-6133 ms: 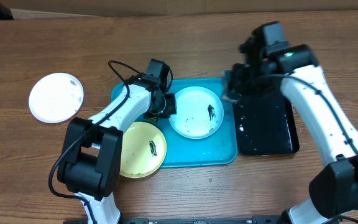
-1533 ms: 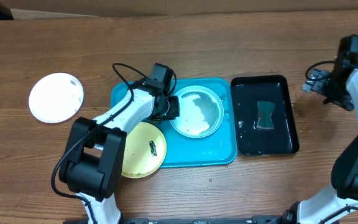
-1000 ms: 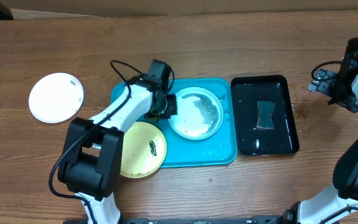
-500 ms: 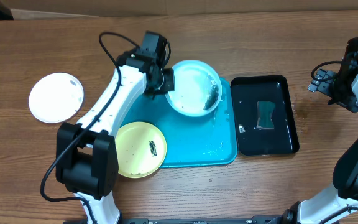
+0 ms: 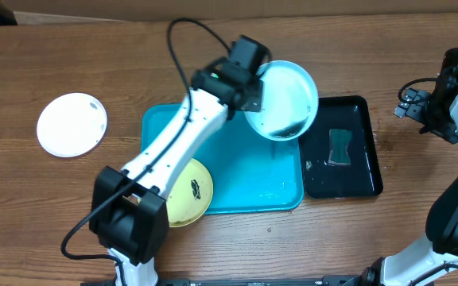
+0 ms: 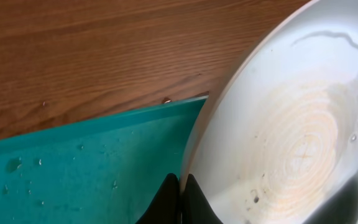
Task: Clean dirty plates on tray and stack at the side
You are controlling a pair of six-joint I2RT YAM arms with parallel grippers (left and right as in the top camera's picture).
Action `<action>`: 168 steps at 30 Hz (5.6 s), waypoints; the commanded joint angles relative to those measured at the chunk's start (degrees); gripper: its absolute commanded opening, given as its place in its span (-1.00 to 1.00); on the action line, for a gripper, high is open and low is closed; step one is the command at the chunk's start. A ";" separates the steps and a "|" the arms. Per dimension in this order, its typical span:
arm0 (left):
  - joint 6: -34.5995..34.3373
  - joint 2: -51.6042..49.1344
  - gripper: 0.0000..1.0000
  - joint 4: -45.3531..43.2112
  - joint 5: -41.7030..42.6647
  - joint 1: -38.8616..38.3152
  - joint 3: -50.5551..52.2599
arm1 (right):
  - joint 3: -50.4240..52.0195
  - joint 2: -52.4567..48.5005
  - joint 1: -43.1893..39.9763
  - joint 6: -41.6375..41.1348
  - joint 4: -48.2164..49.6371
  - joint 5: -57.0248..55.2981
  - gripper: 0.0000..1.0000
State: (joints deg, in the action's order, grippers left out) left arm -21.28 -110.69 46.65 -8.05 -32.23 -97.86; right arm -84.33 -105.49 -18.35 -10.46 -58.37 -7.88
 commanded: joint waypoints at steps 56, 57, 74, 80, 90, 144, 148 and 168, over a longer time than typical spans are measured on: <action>38.80 0.96 -0.92 -30.16 -67.30 -34.86 -1.73 | -0.81 0.63 -0.15 -0.17 0.20 -0.22 1.00; 37.66 0.96 -0.92 -30.03 -67.32 -34.88 -1.73 | -0.81 0.63 -0.15 -0.20 0.20 -0.22 1.00; 5.77 0.90 -0.92 -10.82 -45.59 -31.95 -1.62 | -0.81 0.63 -0.15 -0.17 0.22 -0.22 1.00; -2.16 0.83 -0.92 -5.64 -21.68 -25.16 -1.62 | -0.81 0.63 -0.15 -0.20 0.20 -0.22 1.00; -4.07 0.83 -0.92 -3.17 25.05 -3.76 -1.62 | -0.81 0.63 -0.15 -0.17 0.20 -0.22 1.00; -10.88 -0.28 -0.91 3.69 6.32 67.49 10.32 | -0.81 0.63 -0.15 -0.20 0.20 -0.22 1.00; -9.05 -0.28 0.48 3.39 9.88 67.49 10.45 | -0.81 0.63 -0.15 -0.20 0.22 -0.22 1.00; 0.48 -0.28 -0.92 15.43 41.55 54.64 10.45 | -0.81 0.63 -0.15 -0.17 0.20 -0.22 1.00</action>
State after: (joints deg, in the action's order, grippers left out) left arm -24.86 -110.74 59.79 30.13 27.22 -87.94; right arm -84.33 -105.49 -18.35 -10.50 -58.35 -7.88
